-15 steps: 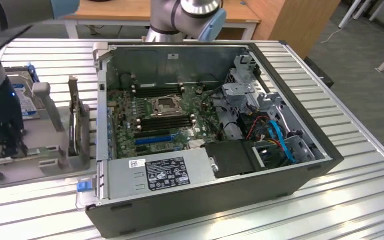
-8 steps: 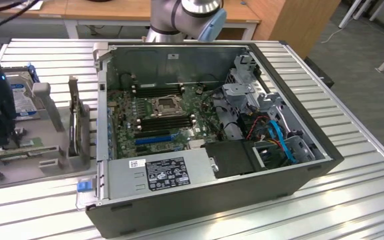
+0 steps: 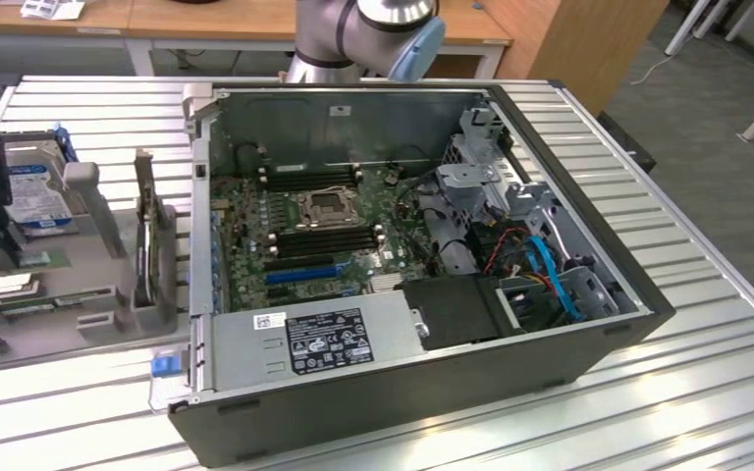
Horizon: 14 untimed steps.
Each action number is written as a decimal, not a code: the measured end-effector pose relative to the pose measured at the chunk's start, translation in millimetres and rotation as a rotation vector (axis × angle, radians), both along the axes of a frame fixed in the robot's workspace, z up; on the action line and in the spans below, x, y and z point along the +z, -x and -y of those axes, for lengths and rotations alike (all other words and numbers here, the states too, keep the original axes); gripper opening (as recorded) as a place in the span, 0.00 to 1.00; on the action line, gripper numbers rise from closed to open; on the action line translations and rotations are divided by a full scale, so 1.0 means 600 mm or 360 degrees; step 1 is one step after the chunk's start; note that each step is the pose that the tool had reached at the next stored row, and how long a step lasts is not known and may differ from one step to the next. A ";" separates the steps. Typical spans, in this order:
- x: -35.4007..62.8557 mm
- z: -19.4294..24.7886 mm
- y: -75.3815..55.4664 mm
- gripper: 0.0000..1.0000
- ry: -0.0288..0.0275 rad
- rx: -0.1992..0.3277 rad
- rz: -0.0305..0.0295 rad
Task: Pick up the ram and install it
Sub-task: 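Pick up the ram and move it above insertion slot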
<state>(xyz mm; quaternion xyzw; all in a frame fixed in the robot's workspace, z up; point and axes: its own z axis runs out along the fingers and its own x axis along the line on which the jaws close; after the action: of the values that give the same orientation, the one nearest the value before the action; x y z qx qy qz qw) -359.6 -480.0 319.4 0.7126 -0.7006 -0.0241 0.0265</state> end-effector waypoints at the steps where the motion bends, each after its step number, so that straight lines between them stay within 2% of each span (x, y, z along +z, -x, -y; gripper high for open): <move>1: 0.008 0.0000 0.000 0.13 0.00006 0.0000 -0.00007; 11: 0.080 -0.0016 0.000 0.13 0.00091 0.0000 -0.00018; 12: 0.085 -0.0033 0.000 0.13 0.00114 0.0000 -0.00016; 14: 0.088 -0.0114 0.000 0.13 0.00208 0.0000 -0.00017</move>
<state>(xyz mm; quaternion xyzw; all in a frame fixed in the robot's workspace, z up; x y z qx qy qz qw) -359.6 -473.2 372.2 0.7124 -0.7008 -0.0199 0.0315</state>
